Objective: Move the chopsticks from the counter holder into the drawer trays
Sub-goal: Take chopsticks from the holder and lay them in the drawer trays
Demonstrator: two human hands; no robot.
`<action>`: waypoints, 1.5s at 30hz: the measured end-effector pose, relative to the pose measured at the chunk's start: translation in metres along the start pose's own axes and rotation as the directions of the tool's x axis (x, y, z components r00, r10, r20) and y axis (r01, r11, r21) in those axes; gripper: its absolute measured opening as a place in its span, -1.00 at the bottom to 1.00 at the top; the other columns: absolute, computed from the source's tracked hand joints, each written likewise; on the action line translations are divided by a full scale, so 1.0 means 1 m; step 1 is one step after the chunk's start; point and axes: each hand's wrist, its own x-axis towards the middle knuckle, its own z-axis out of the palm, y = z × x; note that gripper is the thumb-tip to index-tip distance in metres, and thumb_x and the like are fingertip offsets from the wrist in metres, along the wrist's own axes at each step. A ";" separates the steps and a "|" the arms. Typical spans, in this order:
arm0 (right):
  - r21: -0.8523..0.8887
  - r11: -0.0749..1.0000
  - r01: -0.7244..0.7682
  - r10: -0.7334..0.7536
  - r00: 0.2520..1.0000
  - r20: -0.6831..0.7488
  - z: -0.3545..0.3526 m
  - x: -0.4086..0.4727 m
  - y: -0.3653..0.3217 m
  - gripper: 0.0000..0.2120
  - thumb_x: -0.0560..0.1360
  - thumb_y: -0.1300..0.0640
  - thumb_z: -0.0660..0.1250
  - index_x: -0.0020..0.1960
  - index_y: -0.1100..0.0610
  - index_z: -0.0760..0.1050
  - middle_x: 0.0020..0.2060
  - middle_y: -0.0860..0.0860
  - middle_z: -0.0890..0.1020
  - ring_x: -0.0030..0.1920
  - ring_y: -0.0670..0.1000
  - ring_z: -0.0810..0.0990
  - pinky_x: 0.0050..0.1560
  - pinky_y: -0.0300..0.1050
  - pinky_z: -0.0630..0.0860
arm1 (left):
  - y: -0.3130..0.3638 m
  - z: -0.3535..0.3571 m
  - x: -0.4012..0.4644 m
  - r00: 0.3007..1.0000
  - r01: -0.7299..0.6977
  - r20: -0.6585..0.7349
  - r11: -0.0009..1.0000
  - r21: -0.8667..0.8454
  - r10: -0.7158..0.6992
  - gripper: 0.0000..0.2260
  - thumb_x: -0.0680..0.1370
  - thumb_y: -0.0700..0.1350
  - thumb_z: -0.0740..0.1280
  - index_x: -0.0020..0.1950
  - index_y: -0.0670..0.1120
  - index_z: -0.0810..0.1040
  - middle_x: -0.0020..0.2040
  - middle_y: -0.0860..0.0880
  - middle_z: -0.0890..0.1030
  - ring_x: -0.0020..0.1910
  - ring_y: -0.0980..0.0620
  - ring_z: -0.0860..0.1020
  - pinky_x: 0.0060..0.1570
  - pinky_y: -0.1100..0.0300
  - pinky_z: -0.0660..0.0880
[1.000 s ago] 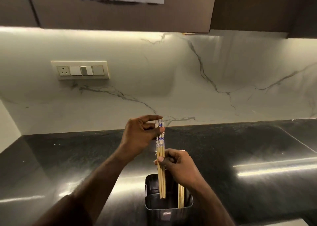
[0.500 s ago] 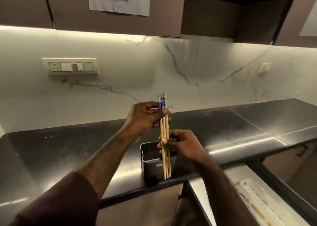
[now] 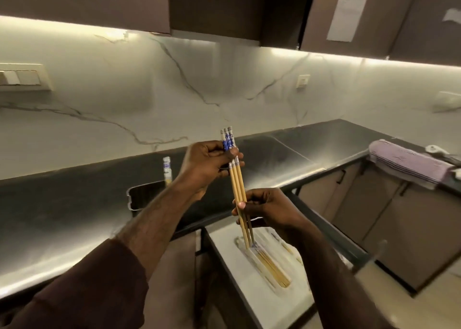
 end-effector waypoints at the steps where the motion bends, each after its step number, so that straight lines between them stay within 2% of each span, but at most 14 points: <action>1: 0.007 1.000 -0.012 0.012 1.000 -0.021 -0.017 -0.010 0.006 -0.84 0.51 0.25 0.37 0.08 0.25 0.61 -0.08 0.19 0.71 -0.11 0.12 0.70 -0.08 -0.03 0.64 | -0.006 0.020 0.000 1.000 0.010 0.009 1.000 -0.003 -0.010 -0.88 0.49 -0.22 0.43 0.02 -0.16 0.65 -0.12 -0.12 0.74 -0.13 -0.07 0.72 -0.19 0.16 0.65; 5: 0.006 0.998 -0.061 0.061 0.995 -0.075 -0.093 -0.047 0.033 -0.86 0.50 0.25 0.39 0.05 0.26 0.62 -0.10 0.21 0.71 -0.17 0.11 0.69 -0.15 -0.06 0.64 | -0.036 0.106 -0.004 0.998 0.068 0.012 0.996 -0.063 -0.068 -0.86 0.51 -0.24 0.40 0.05 -0.20 0.63 -0.13 -0.14 0.73 -0.12 -0.08 0.72 -0.20 0.14 0.65; 8: -0.042 0.993 -0.113 0.109 0.991 -0.076 -0.152 -0.068 0.056 -0.86 0.51 0.25 0.39 0.04 0.26 0.62 -0.11 0.18 0.72 -0.20 0.06 0.69 -0.11 -0.05 0.66 | -0.064 0.168 -0.005 0.991 0.133 -0.021 0.986 -0.104 -0.136 -0.89 0.52 -0.24 0.38 0.03 -0.16 0.63 -0.09 -0.16 0.73 -0.09 -0.09 0.72 -0.08 0.03 0.66; 11: -0.068 0.984 -0.165 0.157 0.982 -0.101 -0.200 -0.081 0.074 -0.89 0.51 0.22 0.39 0.01 0.23 0.63 -0.14 0.12 0.73 -0.21 0.01 0.69 -0.13 -0.09 0.65 | -0.087 0.219 0.000 0.981 0.188 -0.026 0.976 -0.113 -0.192 -0.89 0.52 -0.23 0.38 0.03 -0.15 0.62 -0.05 -0.17 0.71 -0.08 -0.09 0.72 -0.04 0.00 0.65; 18: -0.099 0.974 -0.205 0.189 0.971 -0.148 -0.277 -0.075 0.103 -0.88 0.50 0.16 0.41 0.00 0.20 0.63 -0.19 0.03 0.72 -0.21 -0.06 0.69 -0.16 -0.16 0.64 | -0.123 0.290 0.033 0.965 0.254 -0.037 0.959 -0.129 -0.260 -0.89 0.54 -0.22 0.36 0.05 -0.17 0.62 -0.10 -0.13 0.73 -0.08 -0.07 0.72 -0.11 0.07 0.67; 26: -0.144 0.945 -0.294 0.276 0.952 -0.133 -0.316 -0.022 0.147 -0.97 0.51 0.16 0.40 -0.12 0.08 0.61 -0.29 -0.06 0.70 -0.28 -0.13 0.67 -0.31 -0.28 0.58 | -0.181 0.301 0.094 0.938 0.302 -0.122 0.938 -0.173 -0.324 -0.80 0.55 -0.22 0.35 0.16 -0.22 0.58 -0.07 -0.15 0.71 -0.10 -0.06 0.72 -0.10 0.06 0.67; 32: -0.170 0.897 -0.408 0.390 0.912 -0.130 -0.336 0.039 0.185 -0.91 0.50 0.14 0.42 -0.18 0.08 0.63 -0.22 0.01 0.71 -0.13 -0.03 0.69 -0.10 -0.05 0.66 | -0.239 0.294 0.147 0.891 0.404 -0.117 0.885 -0.233 -0.438 -0.81 0.55 -0.23 0.34 0.15 -0.23 0.58 -0.06 -0.16 0.72 -0.09 -0.06 0.72 -0.12 0.08 0.67; 36: -0.212 0.850 -0.482 0.468 0.876 -0.116 -0.341 0.074 0.213 -0.89 0.52 0.16 0.39 -0.11 0.19 0.64 -0.15 0.09 0.71 -0.13 -0.04 0.65 -0.13 -0.10 0.62 | -0.284 0.283 0.170 0.840 0.483 -0.138 0.839 -0.250 -0.524 -0.85 0.56 -0.22 0.34 0.11 -0.20 0.58 -0.08 -0.16 0.72 -0.09 -0.07 0.72 -0.15 0.07 0.67; 40: -0.306 0.790 -0.531 0.523 0.845 -0.116 -0.341 0.101 0.256 -0.87 0.51 0.26 0.36 -0.17 0.17 0.66 -0.18 0.11 0.70 -0.20 -0.04 0.61 -0.32 -0.22 0.54 | -0.334 0.272 0.180 0.799 0.545 -0.187 0.819 -0.177 -0.572 -0.85 0.57 -0.24 0.31 0.12 -0.21 0.56 0.00 -0.18 0.69 -0.07 -0.09 0.70 -0.11 0.06 0.64; 42: -0.357 0.756 -0.549 0.543 0.830 -0.126 -0.340 0.114 0.283 -0.84 0.47 0.32 0.32 -0.14 0.19 0.67 -0.18 0.13 0.71 -0.22 -0.01 0.62 -0.30 -0.20 0.54 | -0.359 0.271 0.182 0.778 0.564 -0.246 0.815 -0.135 -0.579 -0.80 0.57 -0.27 0.31 0.20 -0.23 0.52 0.01 -0.19 0.67 -0.06 -0.12 0.68 -0.12 0.05 0.63; 45: -0.398 0.717 -0.572 0.564 0.812 -0.150 -0.336 0.126 0.321 -0.86 0.47 0.27 0.34 -0.08 0.21 0.68 -0.19 0.12 0.72 -0.22 0.03 0.68 -0.18 -0.14 0.64 | -0.389 0.269 0.181 0.765 0.595 -0.292 0.803 -0.023 -0.575 -0.60 0.56 -0.32 0.32 0.38 -0.17 0.37 0.10 -0.21 0.62 0.00 -0.12 0.64 -0.15 0.10 0.61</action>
